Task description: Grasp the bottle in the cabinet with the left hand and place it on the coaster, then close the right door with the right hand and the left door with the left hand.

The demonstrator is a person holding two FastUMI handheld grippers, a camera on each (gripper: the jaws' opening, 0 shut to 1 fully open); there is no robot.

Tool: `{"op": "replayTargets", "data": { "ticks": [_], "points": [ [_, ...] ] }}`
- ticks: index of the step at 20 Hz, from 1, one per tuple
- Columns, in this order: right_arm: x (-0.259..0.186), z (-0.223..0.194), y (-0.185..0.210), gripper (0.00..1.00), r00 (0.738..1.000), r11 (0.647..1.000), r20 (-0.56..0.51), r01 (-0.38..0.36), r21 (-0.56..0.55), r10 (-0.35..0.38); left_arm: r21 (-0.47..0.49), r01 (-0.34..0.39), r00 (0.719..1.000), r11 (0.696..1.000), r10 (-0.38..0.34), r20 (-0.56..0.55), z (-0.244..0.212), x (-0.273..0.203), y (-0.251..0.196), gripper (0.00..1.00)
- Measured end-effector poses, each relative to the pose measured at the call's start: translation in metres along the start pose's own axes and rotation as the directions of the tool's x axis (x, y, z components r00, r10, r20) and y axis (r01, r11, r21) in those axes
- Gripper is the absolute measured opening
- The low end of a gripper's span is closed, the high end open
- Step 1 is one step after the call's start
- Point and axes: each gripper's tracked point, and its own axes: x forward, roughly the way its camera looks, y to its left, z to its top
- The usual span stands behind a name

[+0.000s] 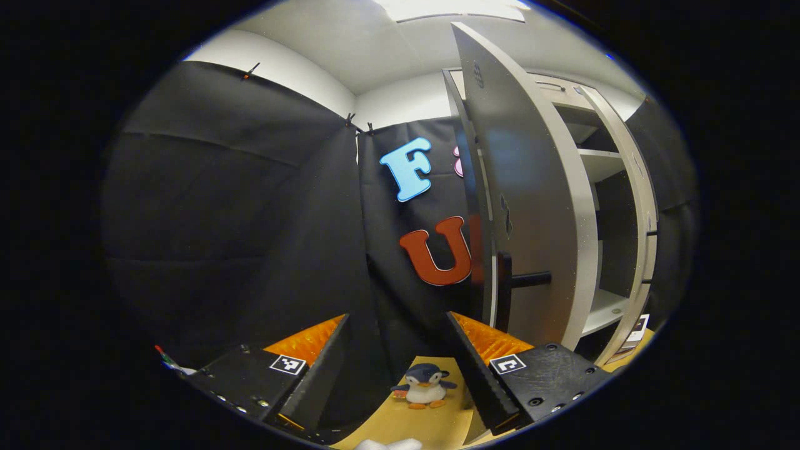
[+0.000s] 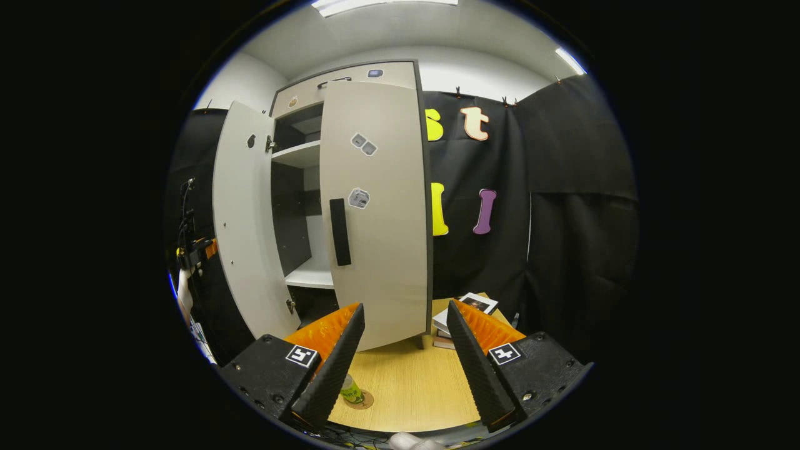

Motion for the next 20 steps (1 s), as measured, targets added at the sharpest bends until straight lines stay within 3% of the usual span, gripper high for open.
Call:
{"op": "replayTargets", "data": {
  "ticks": [8, 15, 16, 20],
  "points": [
    [-0.007, 0.004, -0.015, 0.82, 1.0, 1.0, 0.014, -0.013, 0.023, 0.013, 0.024, -0.016, 1.0, 1.0, 0.017, -0.022, 0.002, -0.006, -0.014, 0.88],
    [-0.008, 0.007, -0.039, 0.82, 1.0, 1.0, 0.006, 0.007, 0.013, -0.007, 0.02, 0.086, 0.996, 0.996, -0.086, -0.01, 0.005, -0.015, -0.071, 0.88],
    [-0.008, 0.007, -0.042, 0.82, 1.0, 1.0, 0.004, 0.015, 0.01, -0.015, 0.008, 0.108, 0.994, 0.994, -0.108, -0.012, 0.005, -0.016, -0.079, 0.84],
    [-0.01, 0.002, -0.043, 0.82, 0.999, 0.999, -0.031, 0.014, 0.031, -0.013, -0.029, 0.163, 0.986, 0.986, -0.164, -0.017, 0.005, -0.017, -0.104, 0.88]
  ]
}}
